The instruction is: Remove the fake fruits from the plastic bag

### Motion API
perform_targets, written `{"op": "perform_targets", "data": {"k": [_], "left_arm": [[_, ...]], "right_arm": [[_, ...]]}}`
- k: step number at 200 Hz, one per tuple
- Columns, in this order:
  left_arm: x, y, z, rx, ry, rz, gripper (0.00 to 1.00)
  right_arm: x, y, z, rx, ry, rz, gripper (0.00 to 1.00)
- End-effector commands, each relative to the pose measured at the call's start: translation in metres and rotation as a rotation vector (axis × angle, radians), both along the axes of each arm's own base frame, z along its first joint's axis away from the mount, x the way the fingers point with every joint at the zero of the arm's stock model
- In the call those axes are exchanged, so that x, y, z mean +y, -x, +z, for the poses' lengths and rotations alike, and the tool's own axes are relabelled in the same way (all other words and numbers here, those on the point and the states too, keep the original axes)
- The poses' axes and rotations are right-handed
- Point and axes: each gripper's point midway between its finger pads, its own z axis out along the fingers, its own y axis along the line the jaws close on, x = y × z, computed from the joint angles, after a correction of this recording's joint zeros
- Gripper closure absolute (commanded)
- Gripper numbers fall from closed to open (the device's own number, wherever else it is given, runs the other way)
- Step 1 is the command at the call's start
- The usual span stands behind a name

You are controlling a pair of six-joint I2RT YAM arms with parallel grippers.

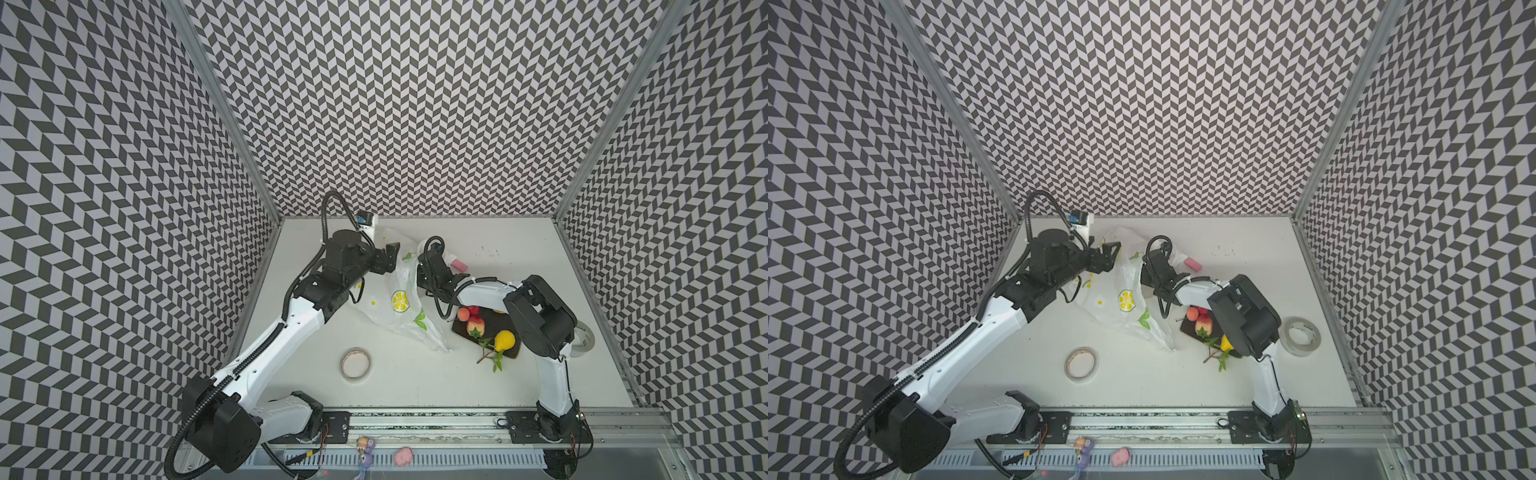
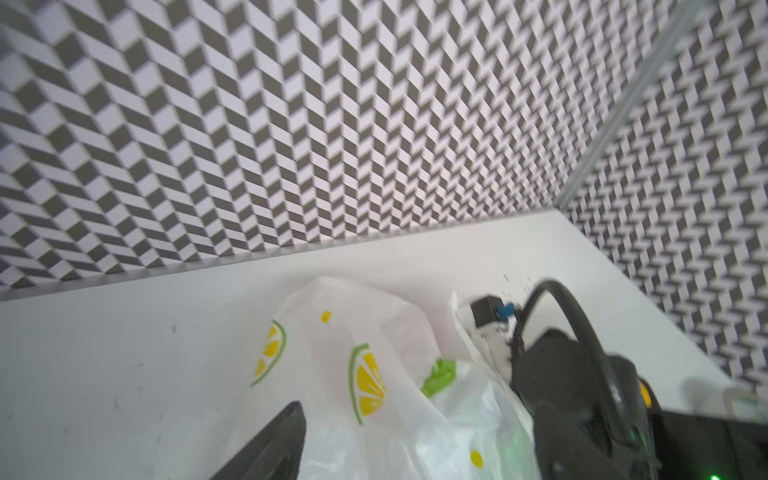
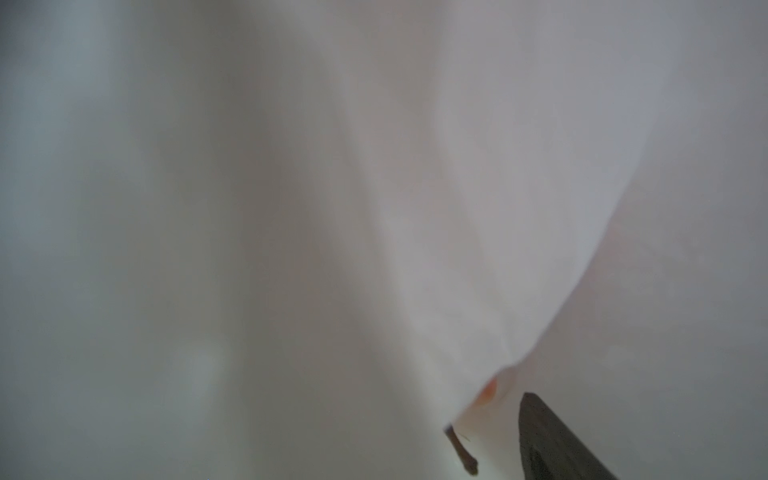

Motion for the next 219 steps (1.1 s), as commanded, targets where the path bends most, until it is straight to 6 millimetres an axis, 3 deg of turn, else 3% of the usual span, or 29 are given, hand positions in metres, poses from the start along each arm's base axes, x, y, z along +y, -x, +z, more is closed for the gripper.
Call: {"op": "perform_targets", "data": {"k": [1, 21, 58, 112, 142, 205, 219], "left_arm": [[0.036, -0.034, -0.03, 0.142, 0.136, 0.15, 0.12], [0.046, -0.061, -0.062, 0.236, 0.134, 0.182, 0.1], [0.041, -0.117, -0.114, 0.352, 0.079, 0.172, 0.02], [0.031, -0.178, -0.16, 0.439, 0.077, 0.107, 0.0], [0.008, -0.189, -0.177, 0.489, 0.113, -0.007, 0.02], [-0.025, -0.175, -0.194, 0.569, 0.17, -0.184, 0.06], [-0.028, -0.171, -0.198, 0.582, 0.159, -0.194, 0.12]], "right_arm": [[0.01, -0.012, 0.01, -0.031, -0.076, -0.008, 0.24], [0.01, -0.012, 0.008, -0.026, -0.083, -0.008, 0.23], [0.008, -0.01, 0.006, -0.016, -0.091, 0.0, 0.23], [0.007, -0.005, 0.012, -0.027, -0.088, 0.025, 0.23], [0.006, -0.001, 0.015, -0.029, -0.092, 0.037, 0.23], [0.004, 0.003, 0.015, -0.038, -0.077, 0.053, 0.24], [0.003, 0.003, 0.014, -0.038, -0.072, 0.053, 0.24]]}}
